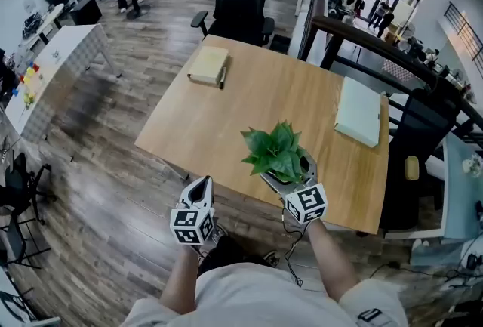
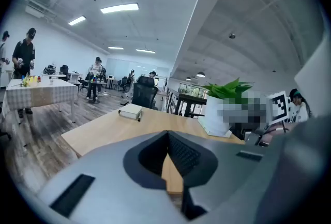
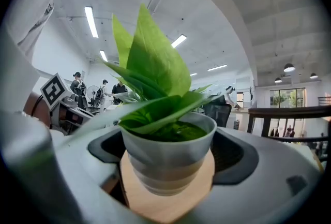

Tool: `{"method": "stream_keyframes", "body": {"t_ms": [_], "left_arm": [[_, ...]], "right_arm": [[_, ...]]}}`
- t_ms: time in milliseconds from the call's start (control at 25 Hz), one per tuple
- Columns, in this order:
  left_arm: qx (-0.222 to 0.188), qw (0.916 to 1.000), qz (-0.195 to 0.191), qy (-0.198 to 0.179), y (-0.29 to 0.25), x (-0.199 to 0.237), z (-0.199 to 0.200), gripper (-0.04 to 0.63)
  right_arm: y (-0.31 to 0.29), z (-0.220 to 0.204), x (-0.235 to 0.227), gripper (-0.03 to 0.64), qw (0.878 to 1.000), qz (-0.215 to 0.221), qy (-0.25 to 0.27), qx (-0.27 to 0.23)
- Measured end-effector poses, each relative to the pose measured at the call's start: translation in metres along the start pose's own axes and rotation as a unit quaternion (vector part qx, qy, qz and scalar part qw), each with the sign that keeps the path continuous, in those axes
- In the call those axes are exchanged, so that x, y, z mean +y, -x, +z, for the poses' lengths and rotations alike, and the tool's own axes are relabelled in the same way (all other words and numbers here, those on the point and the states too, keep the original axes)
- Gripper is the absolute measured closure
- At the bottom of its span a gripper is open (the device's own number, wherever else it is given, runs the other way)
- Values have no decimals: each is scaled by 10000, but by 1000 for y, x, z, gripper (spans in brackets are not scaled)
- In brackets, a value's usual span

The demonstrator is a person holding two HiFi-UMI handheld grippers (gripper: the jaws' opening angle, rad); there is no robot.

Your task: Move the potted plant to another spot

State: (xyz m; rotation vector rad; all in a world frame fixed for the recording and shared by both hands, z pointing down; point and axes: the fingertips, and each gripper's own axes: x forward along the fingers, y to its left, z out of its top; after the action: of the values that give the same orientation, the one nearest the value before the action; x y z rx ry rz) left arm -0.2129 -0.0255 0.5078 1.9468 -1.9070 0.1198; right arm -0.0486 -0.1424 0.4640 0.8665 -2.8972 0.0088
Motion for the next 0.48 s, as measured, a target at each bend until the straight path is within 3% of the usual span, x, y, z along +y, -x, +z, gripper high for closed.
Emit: {"method": "stream_keyframes", "body": {"t_ms": [240,480], "left_arm": [[-61,9999,-56,60,-11,52,20,583],[-112,9989,-455,25,-21,61,44,584]], "right_arm": [[-53,17,19,112,9999,56,-124,-25],[-75,28,30,112,9999,-17,-74,103]]}}
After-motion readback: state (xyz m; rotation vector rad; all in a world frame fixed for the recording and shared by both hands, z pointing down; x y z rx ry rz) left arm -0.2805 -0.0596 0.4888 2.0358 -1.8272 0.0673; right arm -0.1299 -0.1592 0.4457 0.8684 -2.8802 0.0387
